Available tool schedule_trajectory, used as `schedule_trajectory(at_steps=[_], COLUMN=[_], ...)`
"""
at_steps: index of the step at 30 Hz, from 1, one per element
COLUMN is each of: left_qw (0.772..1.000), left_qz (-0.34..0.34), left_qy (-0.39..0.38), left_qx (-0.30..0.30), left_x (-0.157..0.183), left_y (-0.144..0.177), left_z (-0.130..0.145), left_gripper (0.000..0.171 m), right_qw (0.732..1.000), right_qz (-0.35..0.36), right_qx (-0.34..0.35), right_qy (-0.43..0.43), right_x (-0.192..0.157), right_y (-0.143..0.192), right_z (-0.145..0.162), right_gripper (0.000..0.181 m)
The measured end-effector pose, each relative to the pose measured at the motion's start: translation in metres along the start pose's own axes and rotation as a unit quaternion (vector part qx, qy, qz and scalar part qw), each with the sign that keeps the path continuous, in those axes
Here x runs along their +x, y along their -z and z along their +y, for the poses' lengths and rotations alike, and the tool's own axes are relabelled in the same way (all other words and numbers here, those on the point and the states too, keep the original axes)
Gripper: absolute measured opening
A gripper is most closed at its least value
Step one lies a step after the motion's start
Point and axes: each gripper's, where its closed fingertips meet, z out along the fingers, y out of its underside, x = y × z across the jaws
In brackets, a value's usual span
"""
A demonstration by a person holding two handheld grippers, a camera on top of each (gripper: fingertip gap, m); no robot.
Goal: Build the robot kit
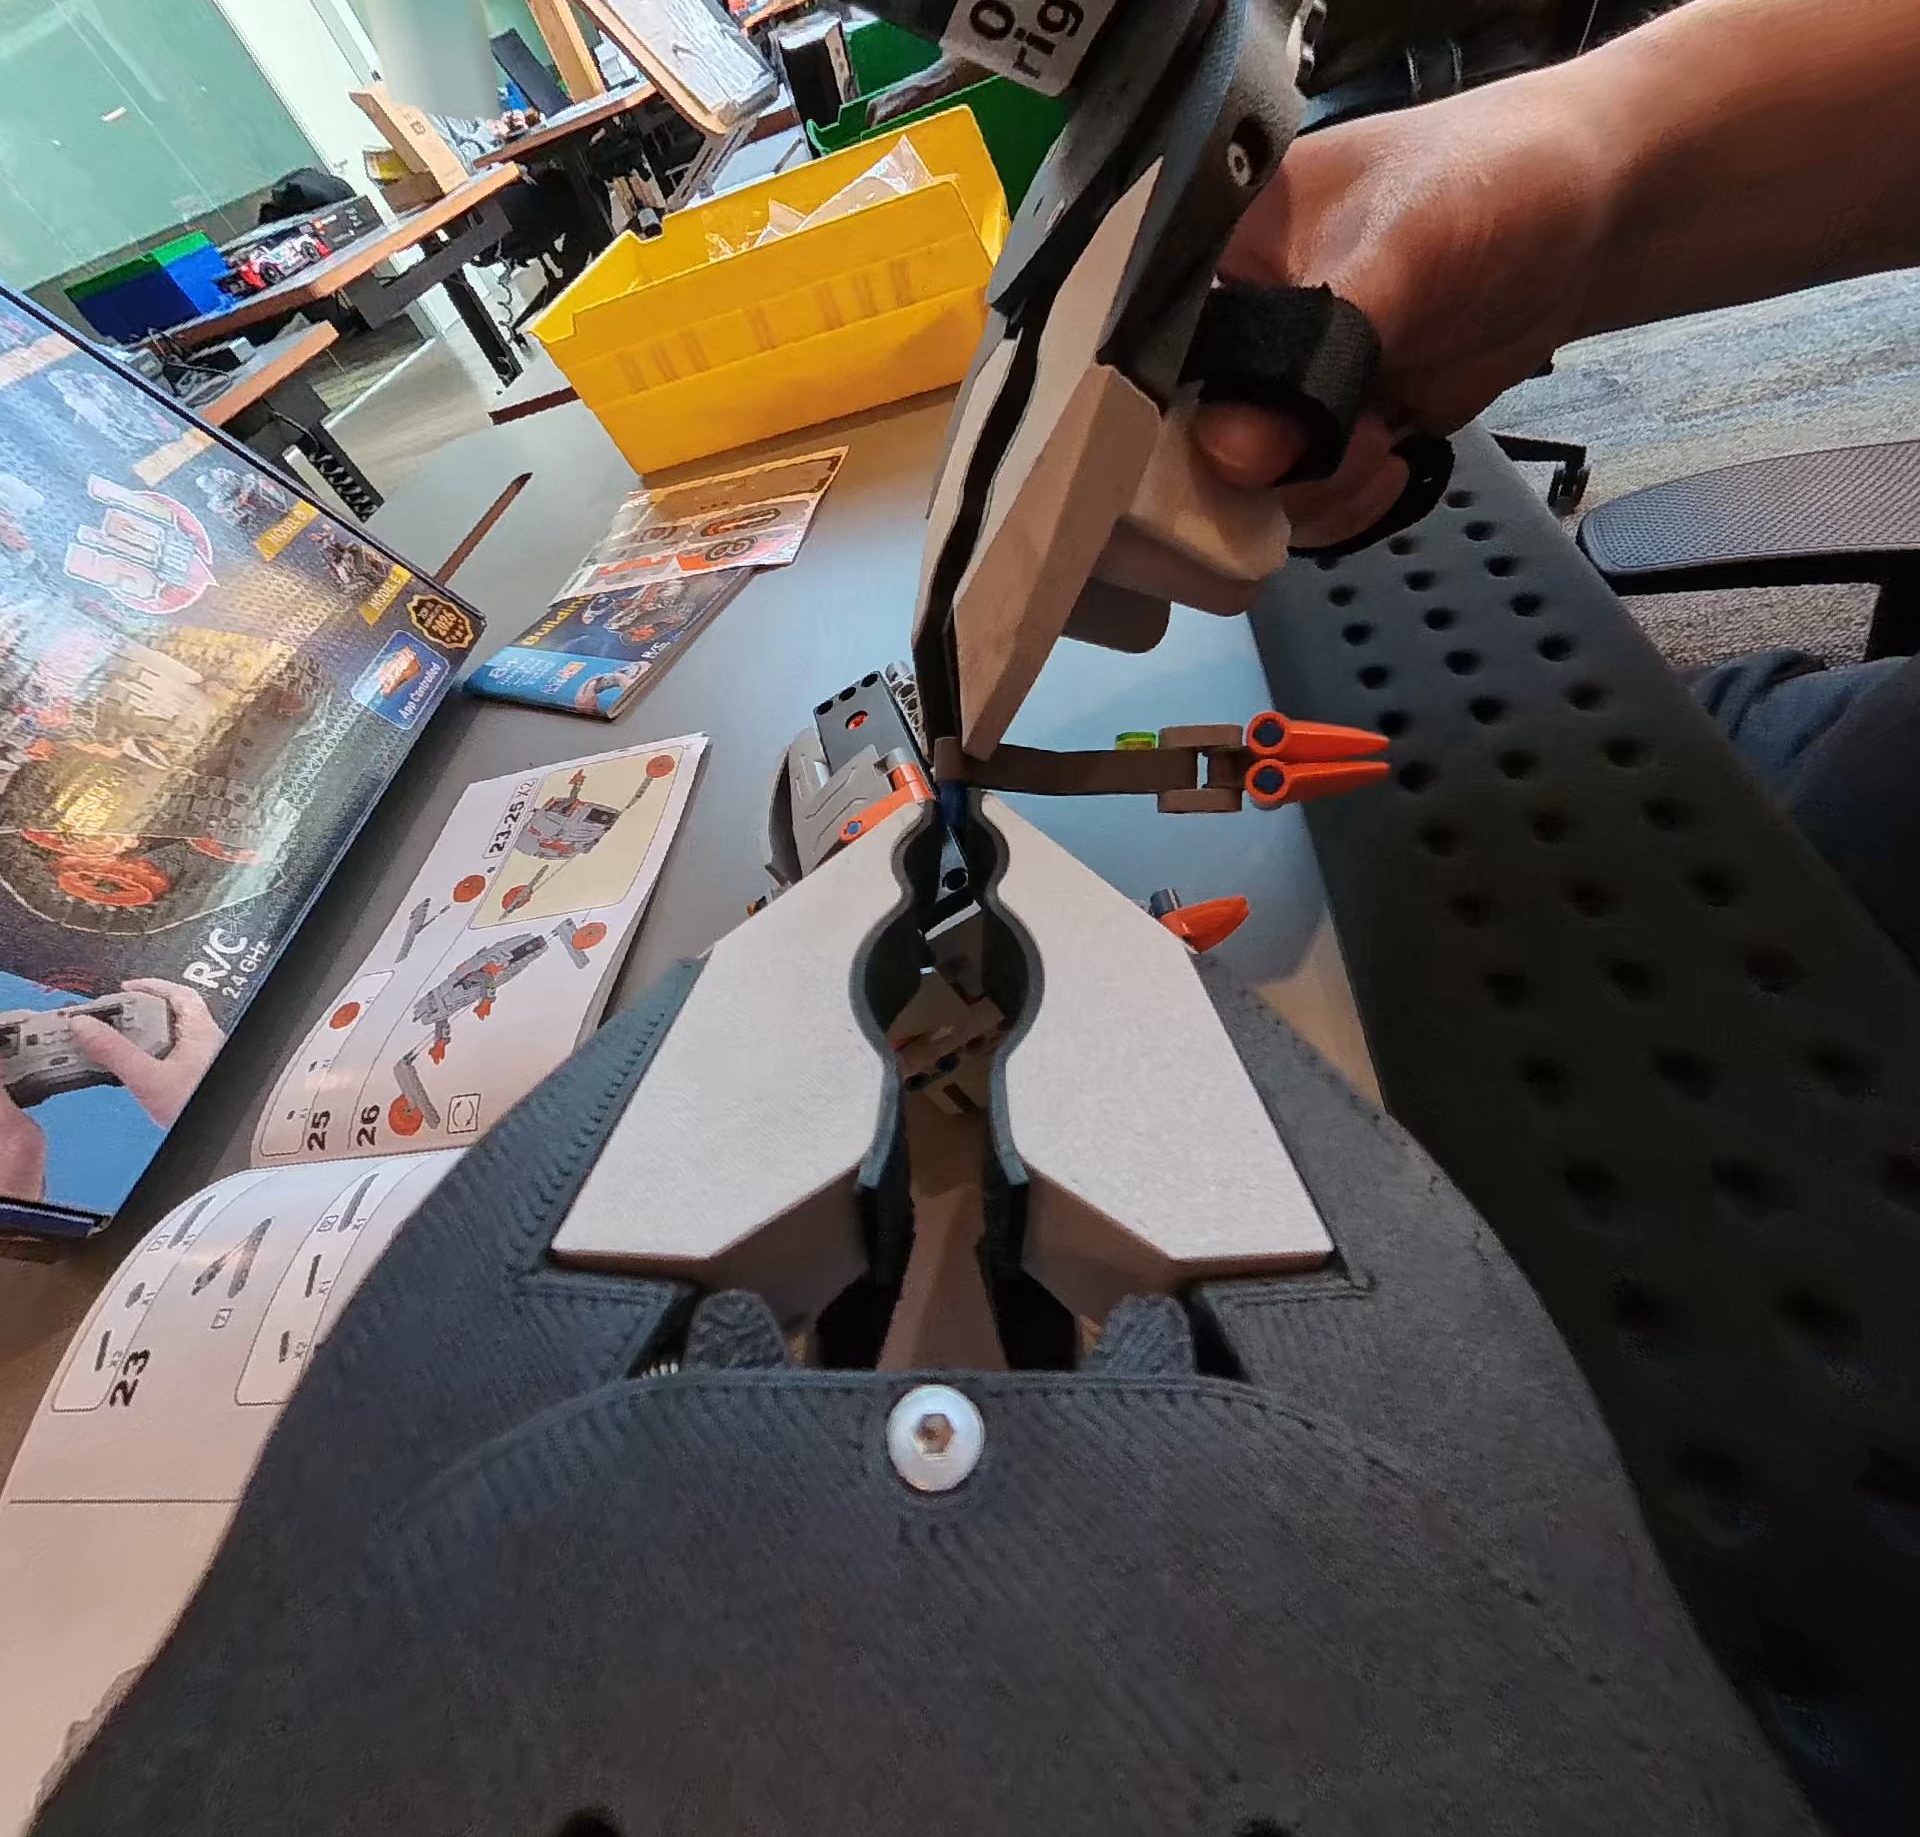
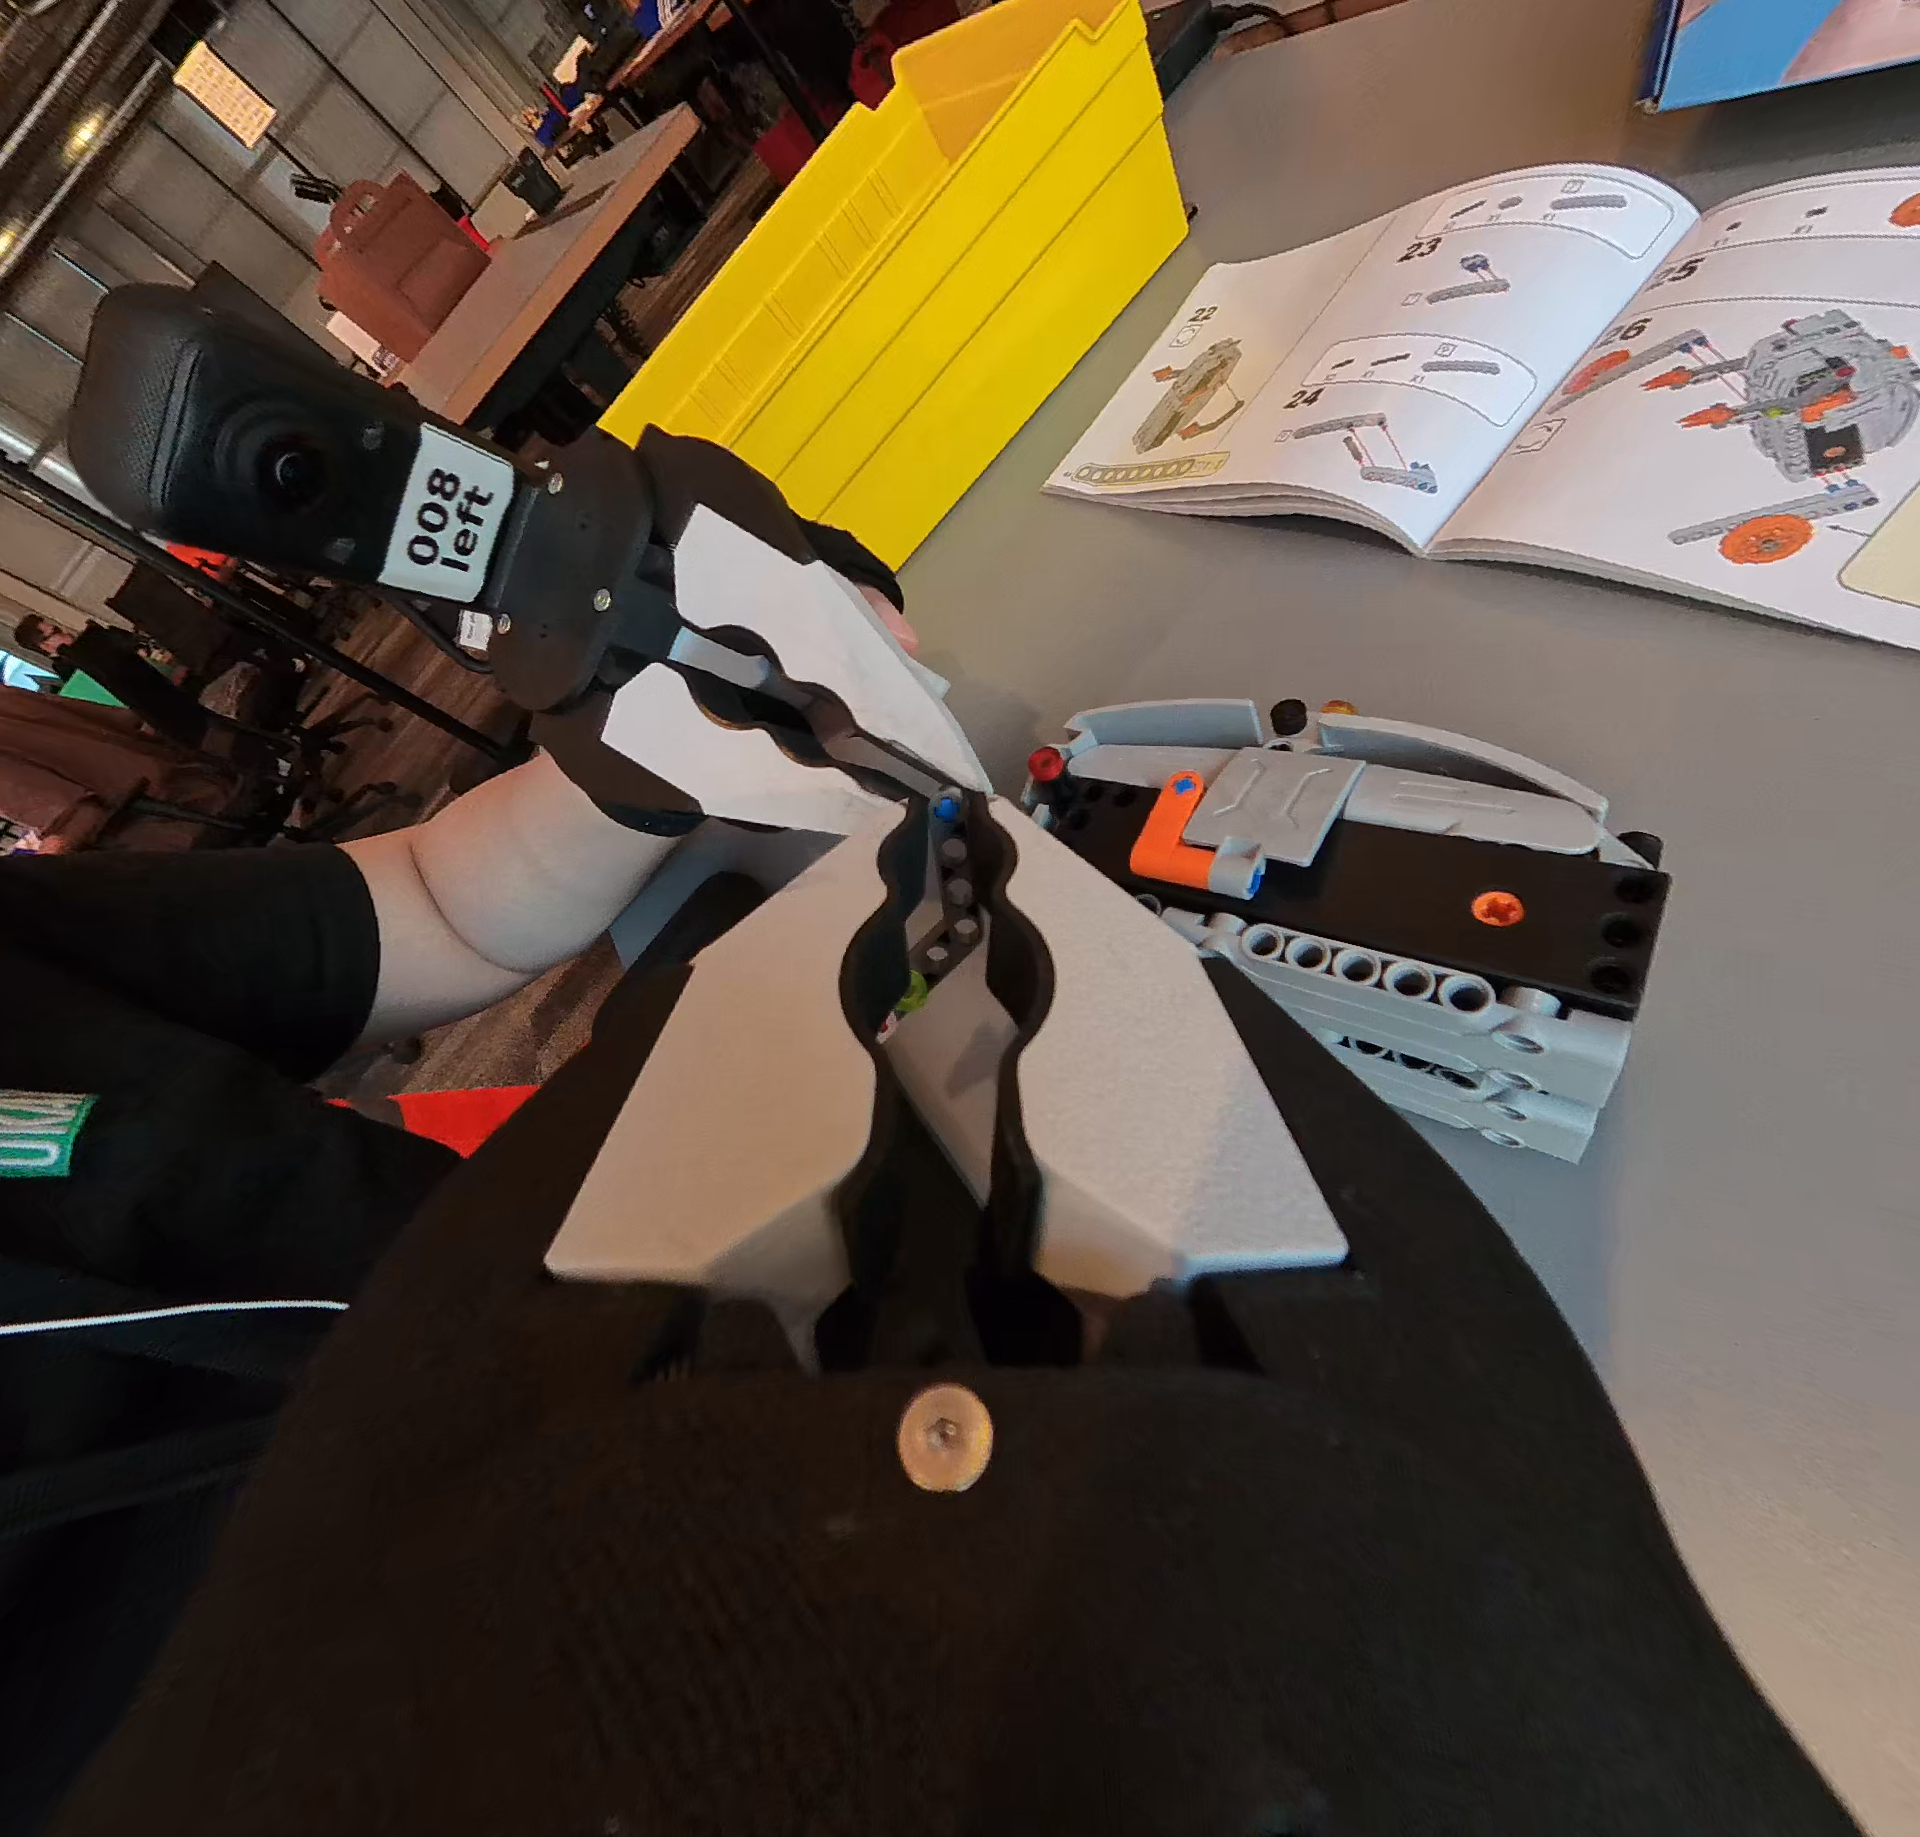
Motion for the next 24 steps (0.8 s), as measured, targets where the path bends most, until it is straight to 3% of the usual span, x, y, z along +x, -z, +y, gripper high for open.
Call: schedule_trajectory(at_steps=[24], left_qw=[1.000], left_qz=[0.011], left_qy=[0.001], left_qx=[-0.012], left_x=[0.0046], left_y=[-0.0040], left_z=[0.0050], left_gripper=[0.002], right_qw=[0.998], right_qz=[0.021], right_qx=[-0.049], right_qy=[0.039], right_x=[0.0010], right_y=[0.0005], right_z=[0.0065], right_gripper=[0.007])
